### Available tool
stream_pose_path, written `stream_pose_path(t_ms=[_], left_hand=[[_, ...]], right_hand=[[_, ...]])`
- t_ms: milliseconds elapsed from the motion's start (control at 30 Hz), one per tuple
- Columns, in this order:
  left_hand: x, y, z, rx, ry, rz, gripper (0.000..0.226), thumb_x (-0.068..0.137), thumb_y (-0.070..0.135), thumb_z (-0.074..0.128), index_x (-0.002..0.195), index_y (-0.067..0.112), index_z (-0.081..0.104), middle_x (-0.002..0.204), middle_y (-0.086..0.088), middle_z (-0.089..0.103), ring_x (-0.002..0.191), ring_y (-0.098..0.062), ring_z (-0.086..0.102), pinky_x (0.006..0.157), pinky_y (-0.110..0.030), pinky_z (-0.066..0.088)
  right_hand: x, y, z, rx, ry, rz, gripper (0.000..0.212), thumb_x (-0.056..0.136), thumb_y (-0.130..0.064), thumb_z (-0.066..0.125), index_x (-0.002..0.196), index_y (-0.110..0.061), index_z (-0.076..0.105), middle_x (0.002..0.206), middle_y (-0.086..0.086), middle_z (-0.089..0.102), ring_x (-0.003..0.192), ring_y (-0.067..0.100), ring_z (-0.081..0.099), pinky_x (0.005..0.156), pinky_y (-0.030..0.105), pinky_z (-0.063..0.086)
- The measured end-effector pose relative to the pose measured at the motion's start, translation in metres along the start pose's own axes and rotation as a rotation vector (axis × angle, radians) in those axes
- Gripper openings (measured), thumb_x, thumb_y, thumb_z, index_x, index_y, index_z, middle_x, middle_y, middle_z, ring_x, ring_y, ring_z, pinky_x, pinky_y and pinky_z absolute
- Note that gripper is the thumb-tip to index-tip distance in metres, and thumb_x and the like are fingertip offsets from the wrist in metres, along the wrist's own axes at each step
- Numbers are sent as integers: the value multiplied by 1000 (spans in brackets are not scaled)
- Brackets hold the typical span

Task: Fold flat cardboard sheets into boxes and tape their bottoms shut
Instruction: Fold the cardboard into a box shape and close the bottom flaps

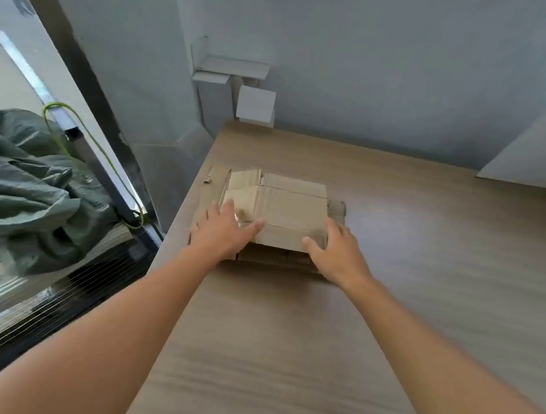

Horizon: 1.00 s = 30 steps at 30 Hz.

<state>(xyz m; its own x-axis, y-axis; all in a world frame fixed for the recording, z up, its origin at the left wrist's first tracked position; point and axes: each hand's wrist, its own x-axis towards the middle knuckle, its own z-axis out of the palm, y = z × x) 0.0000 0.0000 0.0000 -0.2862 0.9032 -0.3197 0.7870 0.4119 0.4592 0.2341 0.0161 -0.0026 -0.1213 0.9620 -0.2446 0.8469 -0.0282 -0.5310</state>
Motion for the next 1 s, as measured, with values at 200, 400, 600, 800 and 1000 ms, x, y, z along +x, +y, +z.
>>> stream_pose_path(t_ms=[200, 400, 600, 800, 1000], left_hand=[[26, 2, 13, -255, -25, -74, 109, 64, 91, 52, 148, 27, 29, 151, -13, 33, 137, -37, 38, 110, -58, 36], [-18, -4, 6, -584, -54, -64, 122, 50, 93, 67, 152, 46, 21, 152, 0, 39, 136, -29, 44, 109, -54, 42], [-167, 8, -4, -764, -39, 73, 105, 71, 60, 80, 151, 56, 12, 154, 13, 34, 136, -14, 41, 112, -47, 42], [-329, 3, 49, -805, -173, 153, 100, 88, 14, 75, 156, 48, 10, 140, 16, 41, 117, 5, 49, 84, -12, 50], [-448, -29, 123, -785, -310, 129, 99, 74, 30, 79, 147, 57, 17, 154, 13, 38, 137, -10, 43, 107, -35, 43]], right_hand=[[30, -9, 16, 241, -35, 12, 84, 94, -56, 57, 160, -27, 16, 163, -2, 27, 148, 21, 29, 118, 43, 32], [-21, -12, 14, 493, 78, -65, 93, 83, -63, 61, 158, -36, 13, 162, -10, 28, 148, 14, 30, 118, 48, 34], [-153, -3, -23, 703, 167, -37, 96, 82, -62, 60, 159, -34, 11, 161, -6, 30, 145, 15, 35, 116, 47, 38], [-312, 54, -33, 769, 127, -55, 63, 87, -52, 60, 145, -52, 35, 134, -15, 48, 133, 5, 39, 114, 44, 39], [-447, 126, -8, 871, 51, -10, 67, 84, -52, 67, 143, -48, 35, 139, -8, 48, 128, 10, 51, 107, 47, 48]])
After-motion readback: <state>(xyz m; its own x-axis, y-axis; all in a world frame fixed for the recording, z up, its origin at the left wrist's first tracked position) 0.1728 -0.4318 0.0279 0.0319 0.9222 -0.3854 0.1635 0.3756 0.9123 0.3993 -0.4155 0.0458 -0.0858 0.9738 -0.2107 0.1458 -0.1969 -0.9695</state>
